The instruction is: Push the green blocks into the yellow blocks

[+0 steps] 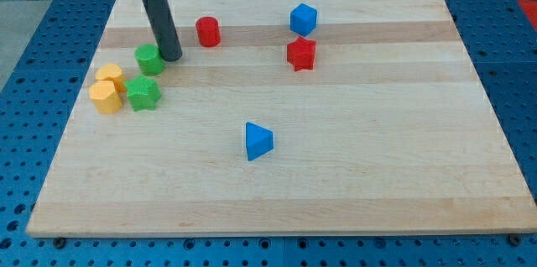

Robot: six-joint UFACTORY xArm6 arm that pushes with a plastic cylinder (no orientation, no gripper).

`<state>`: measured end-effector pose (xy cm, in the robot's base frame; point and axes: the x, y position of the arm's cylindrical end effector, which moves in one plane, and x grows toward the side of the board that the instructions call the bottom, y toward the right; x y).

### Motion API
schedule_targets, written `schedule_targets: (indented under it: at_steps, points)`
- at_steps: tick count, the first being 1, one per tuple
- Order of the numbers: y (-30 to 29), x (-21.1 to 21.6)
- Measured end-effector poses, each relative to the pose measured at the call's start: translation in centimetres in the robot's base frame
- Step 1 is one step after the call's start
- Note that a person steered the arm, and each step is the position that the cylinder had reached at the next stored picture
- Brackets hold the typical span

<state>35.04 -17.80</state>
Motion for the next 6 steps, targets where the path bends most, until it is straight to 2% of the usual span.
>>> schedule_targets:
  at_steps: [1, 3, 4, 5, 6]
  points:
    - [-0.3, 1.4]
    - [-0.9, -2.5]
    - [-3.3, -2.5]
    - [-5.3, -1.1]
    - [-5.0, 2.1]
